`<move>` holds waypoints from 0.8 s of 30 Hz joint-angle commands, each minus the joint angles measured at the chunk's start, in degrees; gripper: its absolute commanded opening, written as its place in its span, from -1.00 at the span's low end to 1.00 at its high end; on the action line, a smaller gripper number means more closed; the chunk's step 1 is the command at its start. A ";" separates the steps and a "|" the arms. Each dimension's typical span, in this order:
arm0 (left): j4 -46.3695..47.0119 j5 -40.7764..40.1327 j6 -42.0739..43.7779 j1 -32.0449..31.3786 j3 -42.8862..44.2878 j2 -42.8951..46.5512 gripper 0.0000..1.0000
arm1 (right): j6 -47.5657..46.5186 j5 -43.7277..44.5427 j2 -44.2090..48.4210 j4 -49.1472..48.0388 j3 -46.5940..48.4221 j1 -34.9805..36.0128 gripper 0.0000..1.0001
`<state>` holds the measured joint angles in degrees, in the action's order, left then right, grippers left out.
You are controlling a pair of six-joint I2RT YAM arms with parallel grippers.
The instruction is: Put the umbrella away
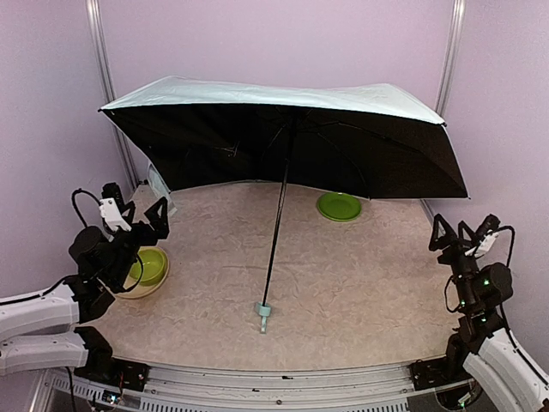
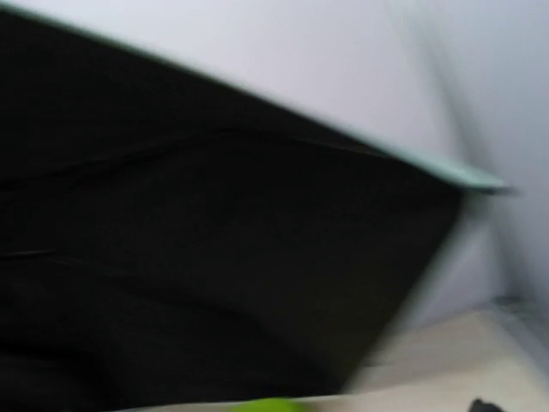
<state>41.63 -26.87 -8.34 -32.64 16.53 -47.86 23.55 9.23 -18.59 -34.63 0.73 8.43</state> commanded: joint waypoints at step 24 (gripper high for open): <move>-3.86 -1.12 0.30 -31.28 7.63 -14.79 0.98 | -2.84 -17.35 -72.27 -10.24 48.24 36.98 0.96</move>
<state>40.40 -26.13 -7.84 -63.72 23.18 -64.01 23.68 -6.17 -81.43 -40.21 36.91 45.01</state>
